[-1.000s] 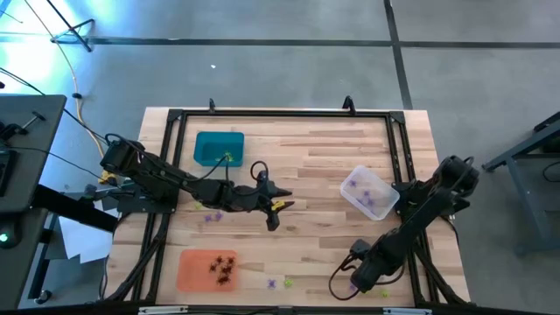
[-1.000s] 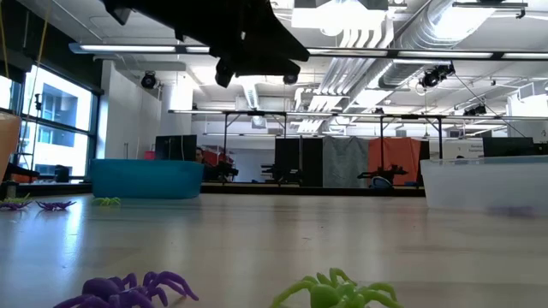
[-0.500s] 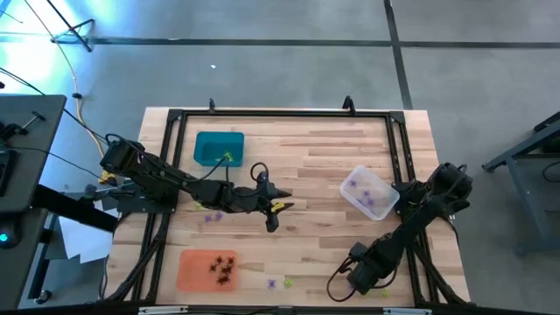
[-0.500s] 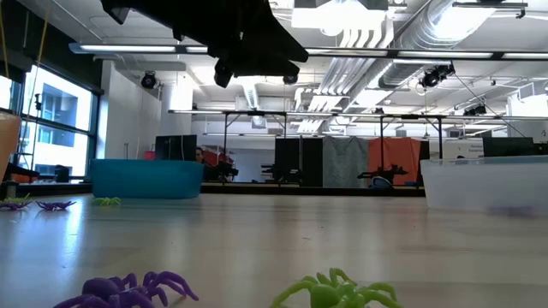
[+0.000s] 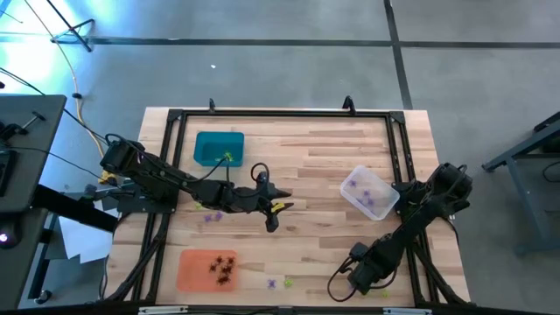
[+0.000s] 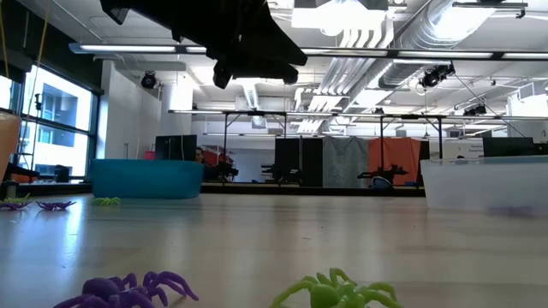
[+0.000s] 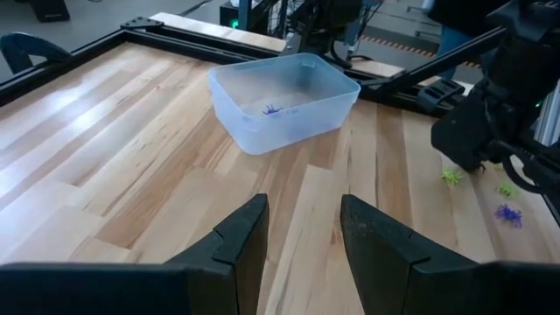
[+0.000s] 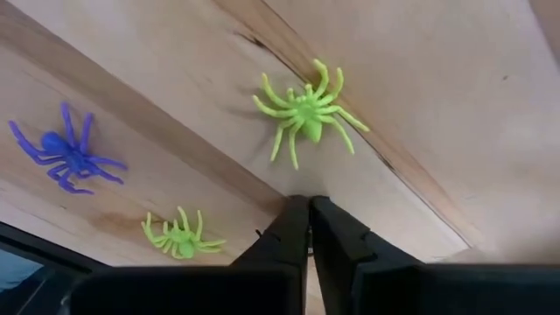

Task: Sort Halloween decoration
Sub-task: Put the black spider toy into the orange bin

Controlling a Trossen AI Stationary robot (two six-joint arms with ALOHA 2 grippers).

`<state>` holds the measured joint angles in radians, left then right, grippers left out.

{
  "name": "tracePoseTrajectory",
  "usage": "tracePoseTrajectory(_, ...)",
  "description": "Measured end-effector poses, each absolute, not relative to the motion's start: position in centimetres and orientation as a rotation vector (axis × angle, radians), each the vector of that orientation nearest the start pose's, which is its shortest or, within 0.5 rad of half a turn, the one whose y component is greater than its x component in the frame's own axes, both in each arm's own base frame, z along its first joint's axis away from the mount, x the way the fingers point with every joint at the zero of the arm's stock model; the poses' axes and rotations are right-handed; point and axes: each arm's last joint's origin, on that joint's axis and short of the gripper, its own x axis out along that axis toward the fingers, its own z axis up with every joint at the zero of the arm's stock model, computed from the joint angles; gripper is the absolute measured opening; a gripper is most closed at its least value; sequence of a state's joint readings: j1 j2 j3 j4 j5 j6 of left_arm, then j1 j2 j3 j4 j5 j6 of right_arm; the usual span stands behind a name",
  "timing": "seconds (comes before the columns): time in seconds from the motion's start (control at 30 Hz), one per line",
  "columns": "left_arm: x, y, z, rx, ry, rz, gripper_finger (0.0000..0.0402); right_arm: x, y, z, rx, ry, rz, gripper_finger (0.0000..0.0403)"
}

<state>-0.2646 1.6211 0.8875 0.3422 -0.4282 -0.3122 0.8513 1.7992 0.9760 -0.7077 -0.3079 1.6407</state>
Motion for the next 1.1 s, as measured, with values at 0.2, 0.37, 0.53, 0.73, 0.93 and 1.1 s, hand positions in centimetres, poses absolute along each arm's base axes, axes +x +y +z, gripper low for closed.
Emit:
tracePoseTrajectory(0.2,33.3,-7.8,21.1,-0.172,0.345,0.219,0.0131,18.7,22.6,12.7,0.732,1.765,-0.517,0.0003)
tracePoseTrajectory(0.37,33.3,-7.8,21.1,-0.172,0.345,0.219,0.0131,18.5,22.4,13.4,0.731,1.743,-0.491,0.0)
tracePoseTrajectory(0.53,33.3,-7.8,21.1,-0.172,0.345,0.218,0.0131,18.4,21.7,14.8,0.731,1.678,-0.49,0.0)
tracePoseTrajectory(0.73,33.3,-7.8,21.1,-0.173,0.345,0.219,0.0131,17.8,20.6,17.5,0.732,1.578,-0.477,0.0)
tracePoseTrajectory(0.93,33.3,-7.8,21.1,-0.173,0.346,0.219,0.0131,18.0,18.5,21.2,0.744,1.244,-0.461,0.0)
tracePoseTrajectory(1.1,33.4,-7.8,21.2,-0.196,0.333,0.219,0.0131,18.7,16.1,23.8,0.666,0.947,-0.453,0.0)
